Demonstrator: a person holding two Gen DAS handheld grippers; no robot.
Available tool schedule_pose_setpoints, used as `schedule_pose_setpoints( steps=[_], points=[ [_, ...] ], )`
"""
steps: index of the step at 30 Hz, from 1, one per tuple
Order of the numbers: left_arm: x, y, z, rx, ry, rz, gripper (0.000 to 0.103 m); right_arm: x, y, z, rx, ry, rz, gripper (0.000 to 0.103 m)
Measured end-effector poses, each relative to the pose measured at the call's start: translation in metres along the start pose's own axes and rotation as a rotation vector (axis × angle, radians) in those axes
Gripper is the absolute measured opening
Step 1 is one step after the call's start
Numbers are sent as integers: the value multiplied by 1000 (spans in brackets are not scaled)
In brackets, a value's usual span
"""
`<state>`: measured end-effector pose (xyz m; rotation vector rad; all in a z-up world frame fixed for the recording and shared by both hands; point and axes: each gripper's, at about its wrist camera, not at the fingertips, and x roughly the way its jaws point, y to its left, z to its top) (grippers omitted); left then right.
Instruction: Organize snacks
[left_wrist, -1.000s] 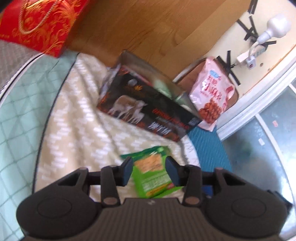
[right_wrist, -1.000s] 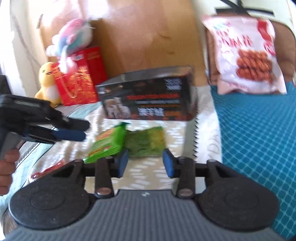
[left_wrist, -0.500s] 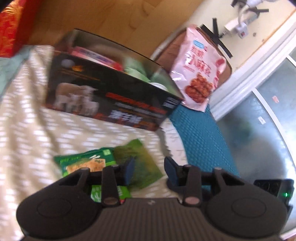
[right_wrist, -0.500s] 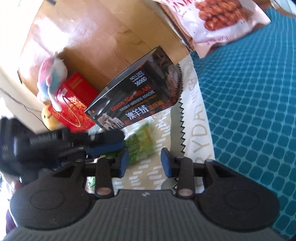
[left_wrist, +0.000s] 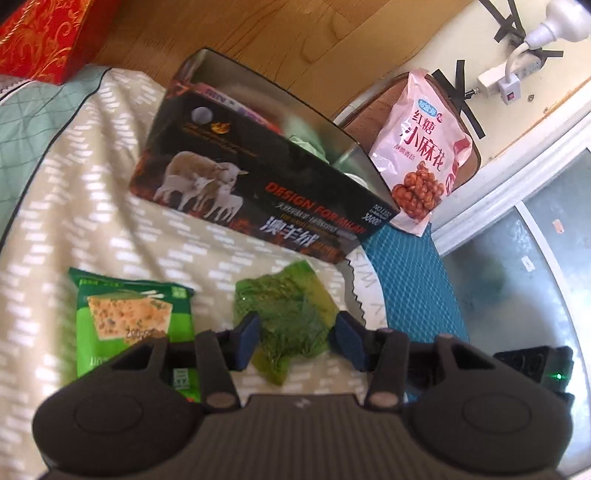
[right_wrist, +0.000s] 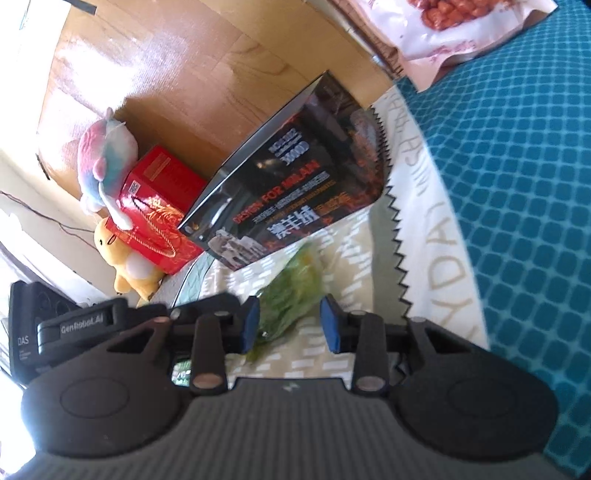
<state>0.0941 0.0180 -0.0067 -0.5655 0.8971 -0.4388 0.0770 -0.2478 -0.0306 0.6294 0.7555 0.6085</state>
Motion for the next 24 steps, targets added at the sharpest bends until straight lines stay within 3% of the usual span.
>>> schedule_pose_setpoints(
  steps=[2,7,10,13,15,20,24],
  points=[
    [1,-1,-1,-1,-7,1,42,8,0,-1,3,28,2,13],
    [-7,9,-2,-28,-5,-35,40,5,-4,-1,35,-13,58,9],
    [-17,18,1,-64,-28,-42,46,-7,-6,-1,66,-40,74,7],
    [-25,23,2,-88,-38,-78,61,-22,-15,1,146,-43,154,6],
    [-27,23,2,-101,-34,-139,78,-28,-18,2,198,-45,221,5],
    [-31,12,1,-93,-50,-231,81,-31,-20,12,308,-35,352,5],
    [-34,5,18,-98,-82,-287,77,-25,-3,35,271,-36,356,5]
  ],
)
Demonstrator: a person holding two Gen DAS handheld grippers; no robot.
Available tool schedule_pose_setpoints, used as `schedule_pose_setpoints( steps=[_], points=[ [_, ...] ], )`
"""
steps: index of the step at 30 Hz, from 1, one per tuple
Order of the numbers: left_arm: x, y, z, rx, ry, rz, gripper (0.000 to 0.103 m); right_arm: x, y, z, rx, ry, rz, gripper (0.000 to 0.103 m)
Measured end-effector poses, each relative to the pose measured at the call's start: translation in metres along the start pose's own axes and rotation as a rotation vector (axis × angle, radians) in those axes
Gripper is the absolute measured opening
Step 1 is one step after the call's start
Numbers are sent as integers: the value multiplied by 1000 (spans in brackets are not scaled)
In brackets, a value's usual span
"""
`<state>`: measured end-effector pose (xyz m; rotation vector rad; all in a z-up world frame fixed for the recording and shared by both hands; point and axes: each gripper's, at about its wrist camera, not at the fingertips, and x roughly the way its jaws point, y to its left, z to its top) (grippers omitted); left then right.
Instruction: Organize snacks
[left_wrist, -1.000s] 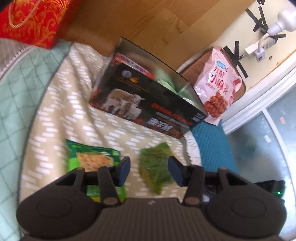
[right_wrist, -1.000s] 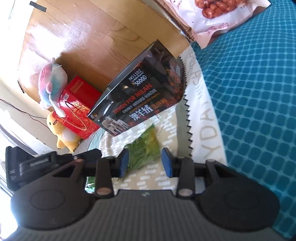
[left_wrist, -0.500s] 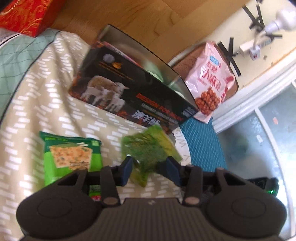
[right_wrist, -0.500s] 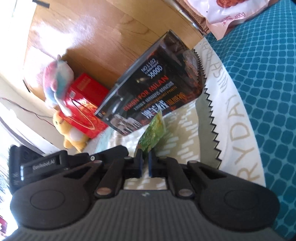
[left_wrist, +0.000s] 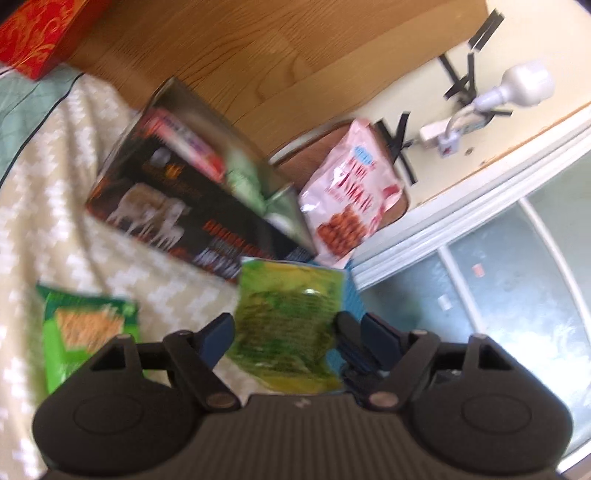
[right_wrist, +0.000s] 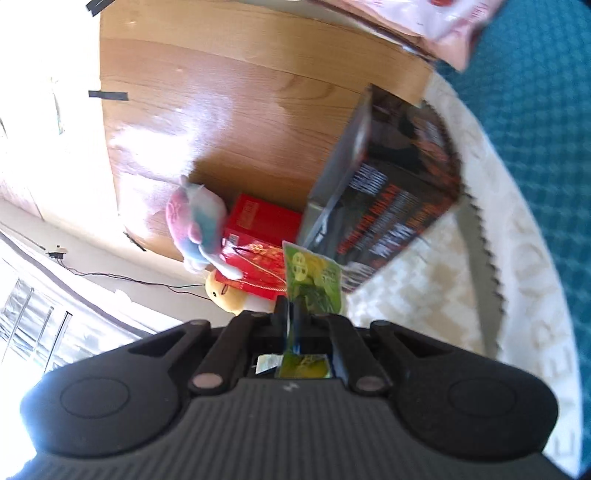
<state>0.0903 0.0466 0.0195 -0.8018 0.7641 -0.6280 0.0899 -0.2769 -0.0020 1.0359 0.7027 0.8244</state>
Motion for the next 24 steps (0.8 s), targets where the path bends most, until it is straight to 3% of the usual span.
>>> schedule_pose_setpoints(
  steps=[8,10,11,12,14,16,19,21,24],
  points=[
    [15,-31,79,92,-110,75,78,62,43,64,-101,-82,-42,5],
    [13,-32,94,110,-166,120,80,80,46,71,-176,-85,-105,8],
    [13,-30,99,105,-175,150,80,88,48,71,-230,-82,-179,12],
    [11,-26,101,89,-174,170,80,95,50,67,-299,-87,-283,18],
    [2,-18,95,70,-168,151,80,94,53,52,-428,-98,-361,21],
    [-14,-13,82,87,-176,146,80,80,56,34,-503,-125,-363,21],
    [-37,-4,61,110,-171,191,80,62,59,6,-546,-91,-297,26],
    [-49,5,45,108,-156,225,80,55,53,-18,-557,-21,-271,44],
    [-65,21,22,80,-129,262,80,61,44,-50,-609,93,-292,49]
  ],
)
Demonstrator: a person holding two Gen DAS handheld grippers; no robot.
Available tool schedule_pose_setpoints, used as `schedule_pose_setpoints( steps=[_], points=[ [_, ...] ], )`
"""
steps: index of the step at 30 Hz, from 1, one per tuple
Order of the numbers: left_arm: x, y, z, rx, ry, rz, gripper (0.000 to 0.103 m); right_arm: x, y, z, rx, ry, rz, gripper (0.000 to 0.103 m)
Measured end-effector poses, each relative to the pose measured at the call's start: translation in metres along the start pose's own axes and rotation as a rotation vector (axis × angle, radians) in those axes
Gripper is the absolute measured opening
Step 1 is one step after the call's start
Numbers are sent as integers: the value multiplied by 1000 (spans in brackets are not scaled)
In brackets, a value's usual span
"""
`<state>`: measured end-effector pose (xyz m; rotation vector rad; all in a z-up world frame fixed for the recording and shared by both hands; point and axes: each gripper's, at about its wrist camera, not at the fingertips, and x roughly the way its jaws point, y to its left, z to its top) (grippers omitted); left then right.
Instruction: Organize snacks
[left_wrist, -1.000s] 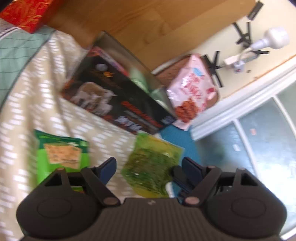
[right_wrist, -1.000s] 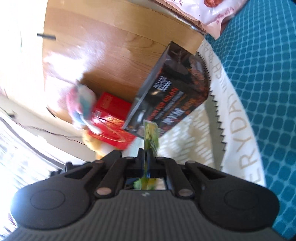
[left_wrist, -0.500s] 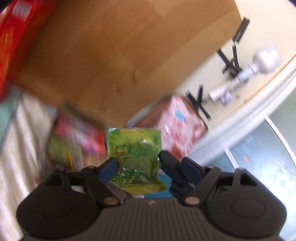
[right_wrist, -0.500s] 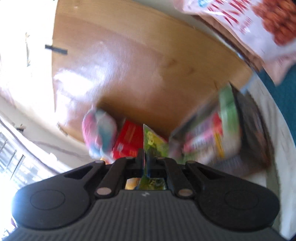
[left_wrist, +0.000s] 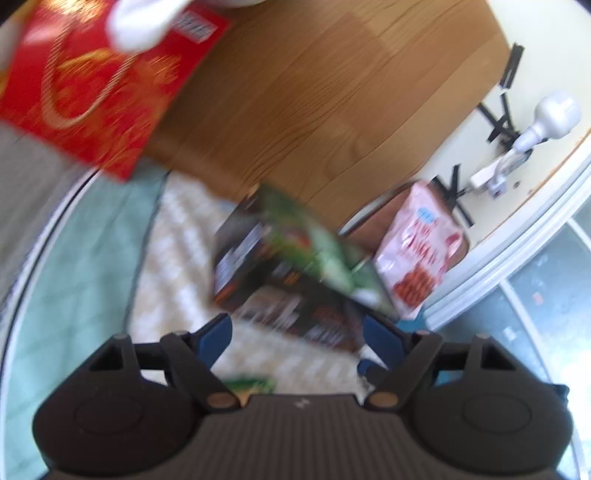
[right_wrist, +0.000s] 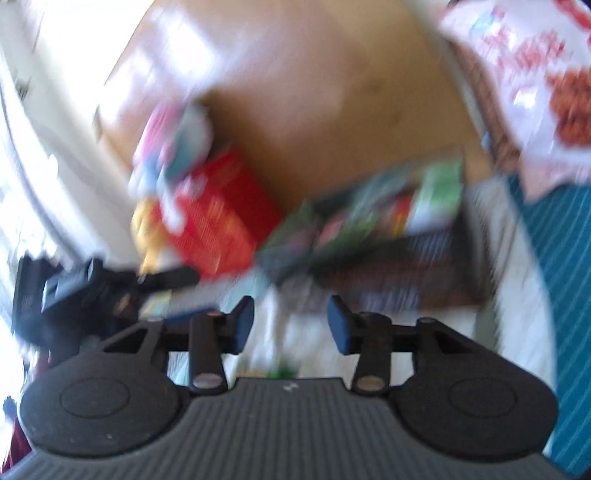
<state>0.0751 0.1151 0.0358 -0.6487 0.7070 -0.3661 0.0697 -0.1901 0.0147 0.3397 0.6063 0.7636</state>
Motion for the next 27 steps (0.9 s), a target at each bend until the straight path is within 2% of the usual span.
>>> schedule_pose_setpoints(
  steps=[2,7,8,9,10,11,12,13,15,18,21,24,27],
  points=[
    [-5,8,-11,-15,21,22,80,8,14,-17,-99,68,-35,52],
    [-12,16,-33,-3,57,21,77,30,56,-39,-345,157,-85,62],
    [-8,16,-36,0,70,38,76,36,58,-42,-370,170,-96,62],
    [-1,17,-39,-6,93,56,70,41,61,-44,-394,170,-109,62],
    [6,19,-42,-16,121,64,64,39,59,-52,-419,157,-118,62],
    [7,17,-45,1,102,66,61,42,62,-54,-448,152,-129,59],
    [10,13,-47,21,112,70,55,43,66,-56,-476,150,-134,45],
    [11,9,-49,37,111,86,54,43,68,-58,-491,139,-152,43],
    [9,2,-47,49,100,86,54,39,70,-61,-500,113,-188,33],
    [3,-11,-38,55,70,19,54,22,63,-57,-476,39,-214,28],
    [4,-35,-23,117,38,-34,54,10,61,-40,-460,-64,-246,28],
    [17,-60,-8,166,22,-52,54,1,57,-22,-463,-158,-285,28],
    [36,-80,11,200,-1,-63,54,2,45,3,-455,-209,-329,28]
  ],
)
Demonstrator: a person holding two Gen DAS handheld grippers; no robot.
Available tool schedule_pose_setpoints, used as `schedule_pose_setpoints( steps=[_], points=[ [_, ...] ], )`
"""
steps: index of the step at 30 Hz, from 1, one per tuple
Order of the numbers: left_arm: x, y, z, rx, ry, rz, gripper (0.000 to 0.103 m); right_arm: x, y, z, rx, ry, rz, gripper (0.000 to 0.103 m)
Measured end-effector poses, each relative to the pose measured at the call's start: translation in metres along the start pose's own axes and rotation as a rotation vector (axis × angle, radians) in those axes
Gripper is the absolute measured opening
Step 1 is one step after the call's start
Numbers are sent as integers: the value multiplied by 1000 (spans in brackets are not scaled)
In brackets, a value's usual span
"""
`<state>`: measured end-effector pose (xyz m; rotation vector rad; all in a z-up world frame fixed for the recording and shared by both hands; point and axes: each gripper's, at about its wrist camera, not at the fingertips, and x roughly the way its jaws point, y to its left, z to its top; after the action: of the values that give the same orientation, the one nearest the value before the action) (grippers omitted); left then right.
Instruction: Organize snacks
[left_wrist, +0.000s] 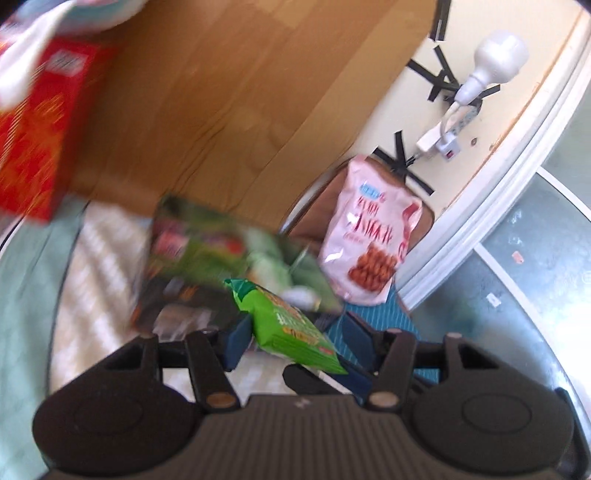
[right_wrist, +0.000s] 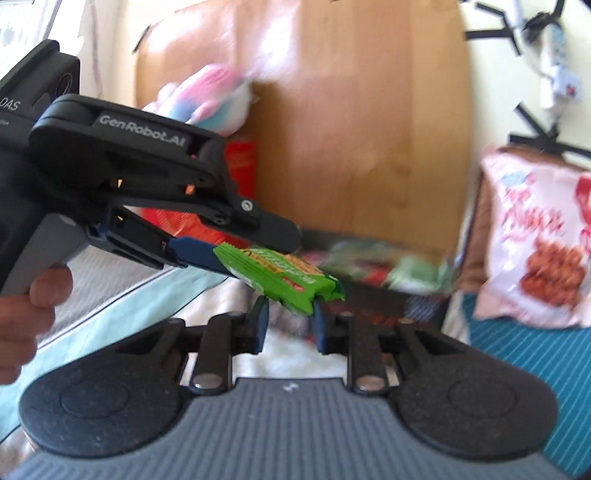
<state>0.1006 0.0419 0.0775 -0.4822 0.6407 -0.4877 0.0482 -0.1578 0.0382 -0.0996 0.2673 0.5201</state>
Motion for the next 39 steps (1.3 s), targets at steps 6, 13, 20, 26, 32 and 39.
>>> schedule_pose_setpoints(
  steps=[6,13,20,26,32,39],
  points=[
    [61,-12,28,35,-22,73,59,49,-35,13,-21,5,-188,33],
    [18,17,1,-38,-17,22,62,-4,-72,-23,275,39,-49,45],
    [-69,58,-57,-121,46,43,66,-25,-43,-71,473,279,361,48],
    [-141,78,-119,-250,29,63,67,-23,-5,-74,427,370,458,49],
    [-150,81,-159,-347,93,17,67,-16,5,-66,401,380,469,49],
    [-127,74,-155,-327,61,24,67,-32,4,-78,444,418,521,35]
  ],
)
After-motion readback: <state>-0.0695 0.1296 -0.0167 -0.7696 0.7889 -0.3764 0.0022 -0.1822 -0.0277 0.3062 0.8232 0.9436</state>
